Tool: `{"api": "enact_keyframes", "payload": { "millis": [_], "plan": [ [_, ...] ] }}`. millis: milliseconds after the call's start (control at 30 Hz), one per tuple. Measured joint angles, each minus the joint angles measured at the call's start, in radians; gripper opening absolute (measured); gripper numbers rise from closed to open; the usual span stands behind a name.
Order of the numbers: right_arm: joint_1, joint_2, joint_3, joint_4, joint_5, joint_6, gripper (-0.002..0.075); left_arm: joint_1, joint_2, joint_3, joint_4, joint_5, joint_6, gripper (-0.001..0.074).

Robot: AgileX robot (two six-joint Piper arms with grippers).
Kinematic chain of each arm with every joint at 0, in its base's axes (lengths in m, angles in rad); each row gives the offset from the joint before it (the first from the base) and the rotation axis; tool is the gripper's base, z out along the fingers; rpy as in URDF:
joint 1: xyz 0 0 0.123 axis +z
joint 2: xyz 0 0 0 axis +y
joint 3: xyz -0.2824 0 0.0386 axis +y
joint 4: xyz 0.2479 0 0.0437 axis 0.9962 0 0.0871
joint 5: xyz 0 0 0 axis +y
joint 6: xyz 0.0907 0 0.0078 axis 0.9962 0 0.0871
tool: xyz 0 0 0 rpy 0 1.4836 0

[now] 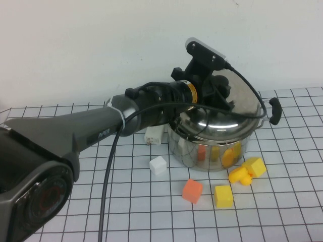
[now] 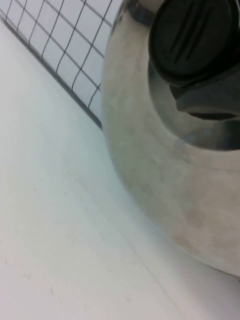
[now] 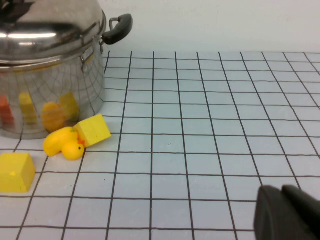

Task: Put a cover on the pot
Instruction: Place the pot lid on the pot

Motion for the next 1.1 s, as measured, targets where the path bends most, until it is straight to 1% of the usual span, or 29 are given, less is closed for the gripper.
{"api": "enact_keyframes", "payload": {
  "millis": [267,1100],
  "plan": [
    [0.0,0.0,0.0,0.0,0.0,0.0,0.0009,0.002,0.002,-0.005,0.005,0.05,-0.063,0.0335],
    [0.0,0.0,0.0,0.0,0.0,0.0,0.0009,0.005,0.05,-0.021,-0.004,0.015,-0.12,0.0335]
  ]
}}
